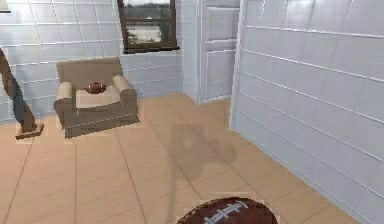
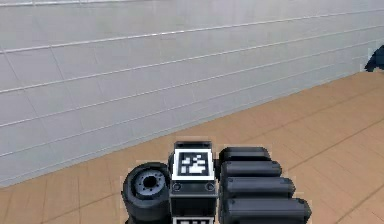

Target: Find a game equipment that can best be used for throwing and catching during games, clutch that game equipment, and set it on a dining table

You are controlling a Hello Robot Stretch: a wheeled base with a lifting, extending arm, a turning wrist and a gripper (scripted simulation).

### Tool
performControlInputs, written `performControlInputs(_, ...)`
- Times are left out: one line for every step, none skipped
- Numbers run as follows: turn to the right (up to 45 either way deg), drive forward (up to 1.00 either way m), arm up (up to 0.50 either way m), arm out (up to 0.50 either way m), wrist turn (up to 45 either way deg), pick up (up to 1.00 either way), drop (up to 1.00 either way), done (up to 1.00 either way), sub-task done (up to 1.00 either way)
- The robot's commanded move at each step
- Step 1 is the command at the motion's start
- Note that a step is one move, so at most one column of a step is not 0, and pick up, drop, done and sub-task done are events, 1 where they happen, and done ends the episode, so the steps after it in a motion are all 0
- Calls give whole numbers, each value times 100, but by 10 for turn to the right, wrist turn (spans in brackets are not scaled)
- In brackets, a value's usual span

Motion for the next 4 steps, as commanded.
performControlInputs(30,0,0,0,0,0,0,0,0)
performControlInputs(0,100,0,0,0,0,0,0,0)
performControlInputs(0,100,0,0,0,0,0,0,0)
performControlInputs(0,45,0,0,0,0,0,0,0)
